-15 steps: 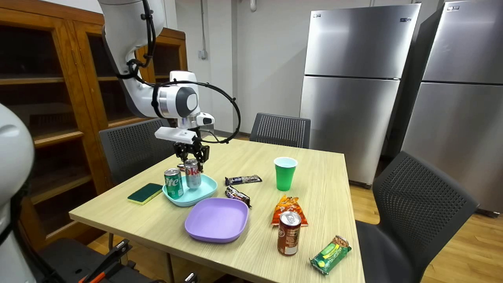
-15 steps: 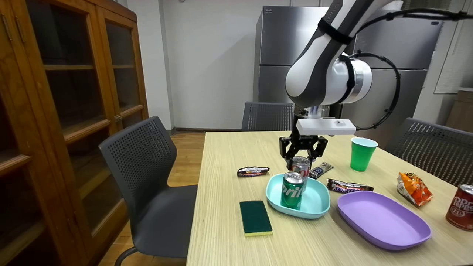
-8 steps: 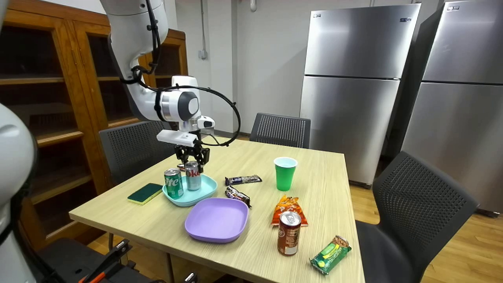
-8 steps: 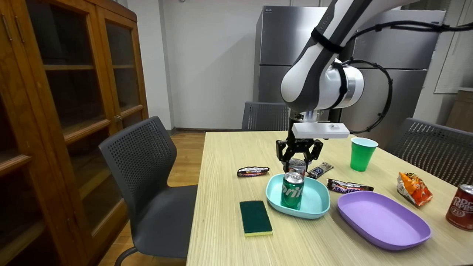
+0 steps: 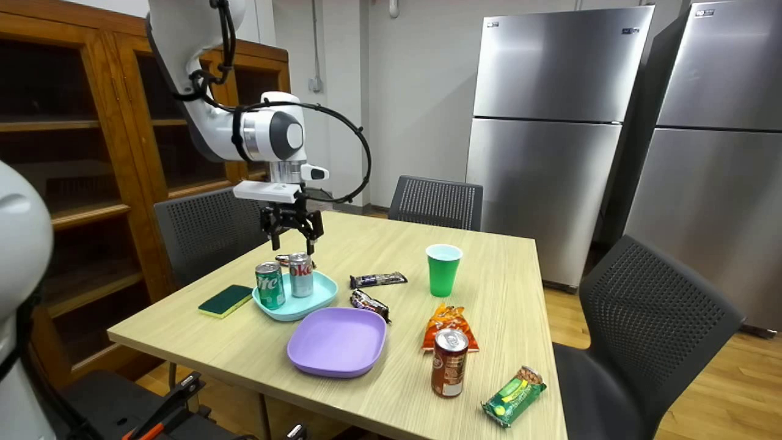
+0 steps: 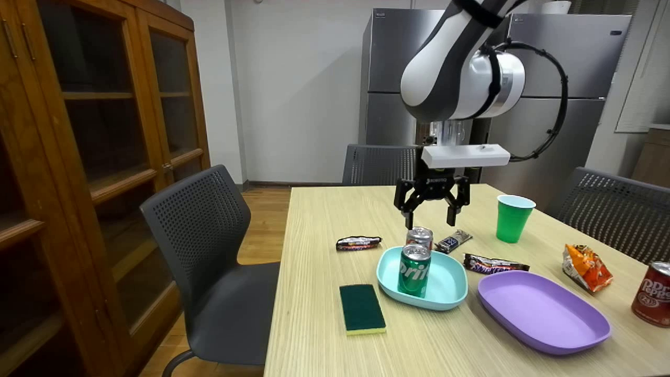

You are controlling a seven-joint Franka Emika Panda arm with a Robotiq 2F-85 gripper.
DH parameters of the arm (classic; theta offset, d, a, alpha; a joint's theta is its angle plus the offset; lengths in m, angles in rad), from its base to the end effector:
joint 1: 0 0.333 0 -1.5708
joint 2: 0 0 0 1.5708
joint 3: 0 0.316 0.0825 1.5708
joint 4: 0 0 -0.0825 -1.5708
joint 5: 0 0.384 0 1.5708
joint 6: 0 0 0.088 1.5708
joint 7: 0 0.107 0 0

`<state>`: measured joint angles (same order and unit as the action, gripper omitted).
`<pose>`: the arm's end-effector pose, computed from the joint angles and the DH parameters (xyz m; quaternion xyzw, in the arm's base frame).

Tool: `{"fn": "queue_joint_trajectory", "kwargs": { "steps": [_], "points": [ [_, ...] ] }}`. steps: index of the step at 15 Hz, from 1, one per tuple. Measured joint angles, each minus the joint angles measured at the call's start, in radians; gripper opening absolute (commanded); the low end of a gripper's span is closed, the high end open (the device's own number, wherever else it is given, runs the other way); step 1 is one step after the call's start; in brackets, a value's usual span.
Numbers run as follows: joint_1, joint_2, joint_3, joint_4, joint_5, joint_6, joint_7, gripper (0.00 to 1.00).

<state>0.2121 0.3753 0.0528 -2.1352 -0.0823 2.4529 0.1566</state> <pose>0.5477 0.1486 0.2238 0.9959 0.0850 -0.0244 0.0211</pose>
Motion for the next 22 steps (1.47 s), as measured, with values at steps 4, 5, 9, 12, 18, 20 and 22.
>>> {"fn": "queue_joint_trajectory", "kwargs": {
  "steps": [4, 5, 9, 12, 18, 20, 22],
  "points": [
    [-0.014, -0.104, -0.012, -0.035, -0.013, -0.073, 0.000, 1.00],
    [-0.025, -0.126, -0.012, -0.045, -0.006, -0.080, -0.003, 1.00],
    [-0.091, -0.191, -0.018, -0.094, 0.057, -0.085, -0.020, 1.00],
    [-0.153, -0.222, -0.051, -0.136, 0.128, -0.090, -0.027, 1.00],
    [-0.283, -0.280, -0.162, -0.224, 0.191, -0.095, -0.014, 1.00],
    [-0.301, -0.301, -0.188, -0.255, 0.185, -0.088, 0.012, 1.00],
    [-0.302, -0.297, -0.186, -0.253, 0.185, -0.088, 0.010, 1.00]
  ]
}}
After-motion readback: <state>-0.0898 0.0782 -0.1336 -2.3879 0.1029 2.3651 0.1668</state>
